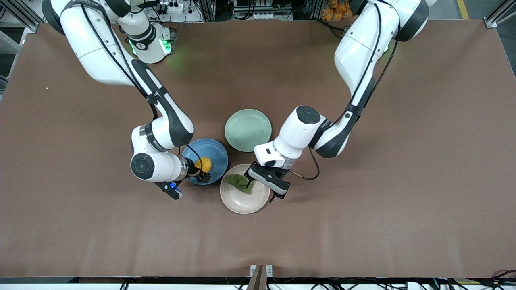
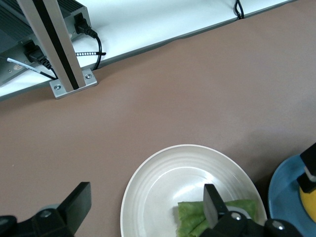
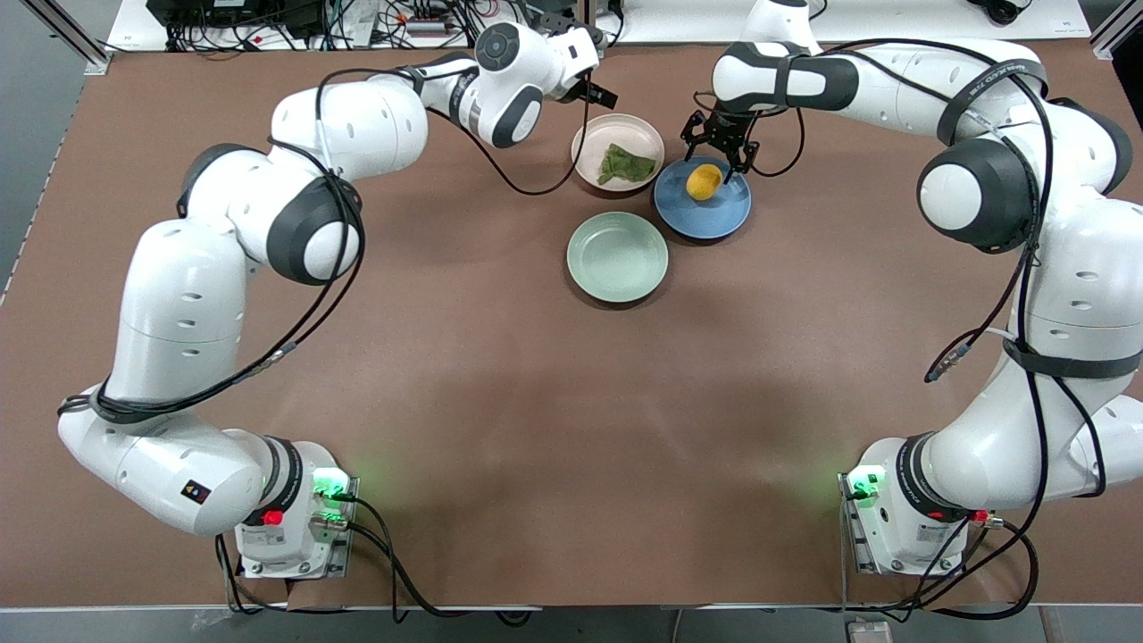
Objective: Pick lemon and lettuce from blue and beige plates
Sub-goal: 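Lower and close the right gripper on the lemon while the left grasps lettuce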
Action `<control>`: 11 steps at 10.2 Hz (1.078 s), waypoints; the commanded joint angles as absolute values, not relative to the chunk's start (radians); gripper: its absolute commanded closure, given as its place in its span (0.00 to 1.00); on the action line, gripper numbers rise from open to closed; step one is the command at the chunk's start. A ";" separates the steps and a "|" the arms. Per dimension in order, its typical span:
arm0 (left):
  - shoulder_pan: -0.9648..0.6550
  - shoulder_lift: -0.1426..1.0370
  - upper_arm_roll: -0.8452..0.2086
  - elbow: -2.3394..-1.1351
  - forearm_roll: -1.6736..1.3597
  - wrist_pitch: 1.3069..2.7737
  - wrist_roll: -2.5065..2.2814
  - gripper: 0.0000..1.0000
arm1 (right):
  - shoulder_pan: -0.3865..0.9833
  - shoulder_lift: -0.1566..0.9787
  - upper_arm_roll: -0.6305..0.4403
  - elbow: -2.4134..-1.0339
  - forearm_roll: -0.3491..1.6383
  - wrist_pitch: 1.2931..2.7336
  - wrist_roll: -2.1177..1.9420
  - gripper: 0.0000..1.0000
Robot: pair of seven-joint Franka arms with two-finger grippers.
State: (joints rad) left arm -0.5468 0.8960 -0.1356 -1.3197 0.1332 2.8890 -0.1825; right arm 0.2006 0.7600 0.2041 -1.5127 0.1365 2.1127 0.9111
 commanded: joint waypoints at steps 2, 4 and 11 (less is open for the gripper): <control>-0.580 0.960 -0.118 -1.266 0.149 2.944 -0.198 0.00 | 0.212 0.781 0.210 -1.519 0.146 2.117 0.925 0.00; -0.601 1.003 -0.115 -1.250 0.149 3.006 -0.184 0.00 | 0.212 0.779 0.210 -1.531 0.141 2.117 0.923 0.21; -0.658 1.035 -0.117 -1.246 0.146 3.010 -0.199 0.00 | 0.160 0.685 0.210 -1.490 0.138 1.937 0.792 1.00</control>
